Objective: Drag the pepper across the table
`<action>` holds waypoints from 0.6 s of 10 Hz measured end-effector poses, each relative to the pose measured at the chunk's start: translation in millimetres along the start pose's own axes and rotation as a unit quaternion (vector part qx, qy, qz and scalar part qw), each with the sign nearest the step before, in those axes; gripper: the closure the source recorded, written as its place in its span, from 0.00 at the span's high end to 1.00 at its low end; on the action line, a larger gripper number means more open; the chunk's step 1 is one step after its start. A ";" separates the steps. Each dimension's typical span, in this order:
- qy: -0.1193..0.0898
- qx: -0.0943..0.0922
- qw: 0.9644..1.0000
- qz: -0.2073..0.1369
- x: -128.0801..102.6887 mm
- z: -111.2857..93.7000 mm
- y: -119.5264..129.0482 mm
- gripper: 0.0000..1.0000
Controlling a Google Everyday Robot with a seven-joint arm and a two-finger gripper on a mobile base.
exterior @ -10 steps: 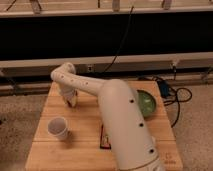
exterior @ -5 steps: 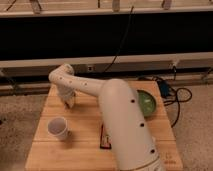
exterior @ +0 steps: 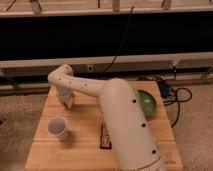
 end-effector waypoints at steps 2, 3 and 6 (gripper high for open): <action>-0.001 0.003 1.000 0.000 -1.7 -0.9 -2.6 0.00; -0.001 0.004 1.000 0.000 -1.8 -1.3 -3.0 0.00; -0.002 0.006 1.000 -0.001 -4.5 -1.5 -7.4 0.00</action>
